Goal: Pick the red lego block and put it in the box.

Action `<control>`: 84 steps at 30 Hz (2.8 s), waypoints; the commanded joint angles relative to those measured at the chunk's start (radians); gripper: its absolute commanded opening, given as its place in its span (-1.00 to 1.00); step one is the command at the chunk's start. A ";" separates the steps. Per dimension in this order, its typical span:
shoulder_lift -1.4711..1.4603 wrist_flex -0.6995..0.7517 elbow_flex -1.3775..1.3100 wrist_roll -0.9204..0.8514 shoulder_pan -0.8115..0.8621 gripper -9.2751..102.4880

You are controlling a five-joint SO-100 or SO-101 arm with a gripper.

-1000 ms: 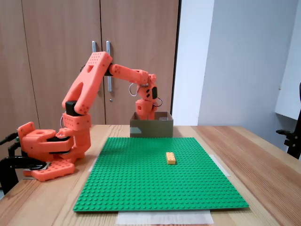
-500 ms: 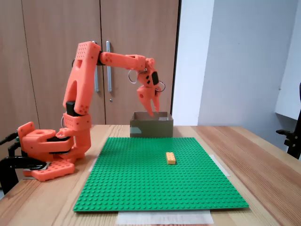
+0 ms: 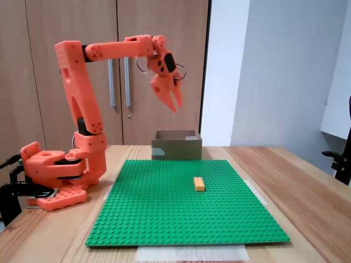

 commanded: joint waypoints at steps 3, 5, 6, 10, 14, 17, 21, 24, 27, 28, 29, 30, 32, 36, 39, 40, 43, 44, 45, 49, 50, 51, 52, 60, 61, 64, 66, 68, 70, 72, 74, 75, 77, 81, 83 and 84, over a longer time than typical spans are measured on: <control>0.225 -0.032 0.132 -0.035 0.083 -0.70; 0.282 -0.049 0.169 -0.028 0.127 -0.74; 0.310 -0.058 0.186 -0.021 0.150 -0.76; 0.419 -0.109 0.261 0.003 0.245 -0.81; 0.502 -0.130 0.307 0.041 0.348 -0.85; 0.549 -0.143 0.331 0.080 0.420 -0.85; 0.617 -0.166 0.393 0.137 0.520 -0.85; 0.689 -0.192 0.485 0.152 0.569 -0.85; 0.847 -0.219 0.673 0.156 0.614 -0.85; 0.874 -0.227 0.709 0.158 0.624 -0.85; 0.897 -0.236 0.742 0.158 0.634 -0.85; 0.922 -0.245 0.775 0.163 0.644 -0.85; 0.976 -0.268 0.844 0.161 0.660 -0.85; 1.080 -0.284 0.965 0.156 0.667 -0.85; 1.160 -0.305 1.081 0.143 0.673 -0.85; 1.183 -0.311 1.118 0.133 0.678 -0.85; 1.238 -0.322 1.213 0.124 0.692 -0.85; 1.253 -0.322 1.236 0.121 0.695 -0.85; 1.270 -0.322 1.261 0.115 0.698 -0.85; 1.319 -0.351 1.367 0.087 0.719 -0.85; 1.331 -0.365 1.397 0.081 0.730 -0.85; 1.344 -0.380 1.430 0.074 0.742 -0.85; 1.358 -0.391 1.462 0.066 0.750 -0.85; 1.454 -0.388 1.628 0.029 0.776 -0.85; 1.459 -0.388 1.638 0.026 0.776 -0.85; 1.508 -0.373 1.671 0.017 0.776 -0.85; 1.516 -0.368 1.675 0.015 0.776 -0.85; 1.516 -0.365 1.677 0.014 0.776 -0.85; 1.516 -0.362 1.681 0.012 0.778 -0.85; 1.516 -0.360 1.684 0.017 0.779 -0.85; 1.516 -0.360 1.684 0.020 0.781 -0.85; 1.516 -0.360 1.684 0.020 0.781 -0.85; 1.516 -0.360 1.684 0.020 0.781 -0.85; 1.516 -0.360 1.684 0.018 0.781 -0.85; 1.516 -0.360 1.684 0.017 0.781 -0.85; 1.516 -0.360 1.684 0.017 0.781 -0.85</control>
